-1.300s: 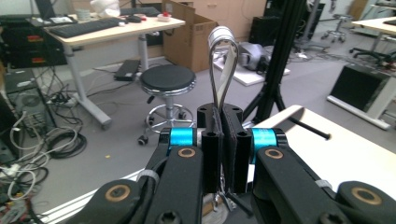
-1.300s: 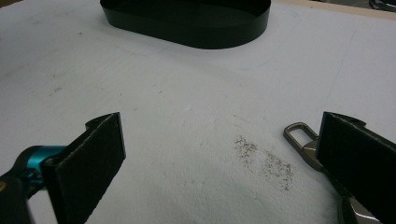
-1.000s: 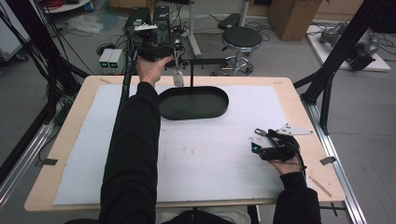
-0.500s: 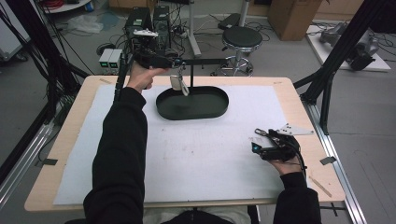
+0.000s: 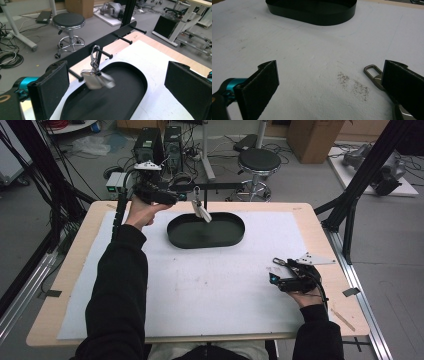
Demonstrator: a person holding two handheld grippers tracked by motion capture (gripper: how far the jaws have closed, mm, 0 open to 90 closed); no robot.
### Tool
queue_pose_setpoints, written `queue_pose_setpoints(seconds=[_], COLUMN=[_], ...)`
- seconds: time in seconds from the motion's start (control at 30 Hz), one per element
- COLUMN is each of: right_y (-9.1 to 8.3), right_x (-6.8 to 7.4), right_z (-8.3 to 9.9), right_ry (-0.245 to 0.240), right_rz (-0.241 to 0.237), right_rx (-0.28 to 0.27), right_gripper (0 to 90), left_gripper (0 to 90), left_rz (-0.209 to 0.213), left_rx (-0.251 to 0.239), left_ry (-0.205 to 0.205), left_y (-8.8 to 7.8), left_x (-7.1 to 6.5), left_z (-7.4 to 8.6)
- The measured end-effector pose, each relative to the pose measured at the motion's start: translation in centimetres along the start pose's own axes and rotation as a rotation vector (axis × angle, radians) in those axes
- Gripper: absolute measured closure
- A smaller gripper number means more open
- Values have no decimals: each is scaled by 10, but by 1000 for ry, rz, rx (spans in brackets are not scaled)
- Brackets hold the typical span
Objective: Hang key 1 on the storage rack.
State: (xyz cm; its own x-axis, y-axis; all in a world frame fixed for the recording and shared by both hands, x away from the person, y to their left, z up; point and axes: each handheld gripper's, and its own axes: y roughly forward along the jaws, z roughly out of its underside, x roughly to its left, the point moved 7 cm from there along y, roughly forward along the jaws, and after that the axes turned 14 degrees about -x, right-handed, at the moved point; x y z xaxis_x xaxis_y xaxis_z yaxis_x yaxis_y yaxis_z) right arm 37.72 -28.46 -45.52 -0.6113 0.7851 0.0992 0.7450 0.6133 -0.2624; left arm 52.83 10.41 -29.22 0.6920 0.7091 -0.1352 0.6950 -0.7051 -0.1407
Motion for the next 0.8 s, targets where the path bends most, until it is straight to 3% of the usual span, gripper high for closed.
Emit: queue_pose_setpoints(seconds=[0.27, 0.63, 0.8], right_y=[0, 1, 1], right_x=[0, 0, -1], right_z=[0, 1, 1], right_ry=[-1, -3, -3], right_rz=[-1, -1, -1], right_rx=[2, 8, 7], right_gripper=[8, 8, 8], left_gripper=[62, 62, 62], left_rz=[-8, 29, 31], left_rx=[8, -4, 3], left_ry=[-4, 15, 44], left_y=[-22, -49, -59], left_x=[2, -16, -24], left_z=[19, 31, 38])
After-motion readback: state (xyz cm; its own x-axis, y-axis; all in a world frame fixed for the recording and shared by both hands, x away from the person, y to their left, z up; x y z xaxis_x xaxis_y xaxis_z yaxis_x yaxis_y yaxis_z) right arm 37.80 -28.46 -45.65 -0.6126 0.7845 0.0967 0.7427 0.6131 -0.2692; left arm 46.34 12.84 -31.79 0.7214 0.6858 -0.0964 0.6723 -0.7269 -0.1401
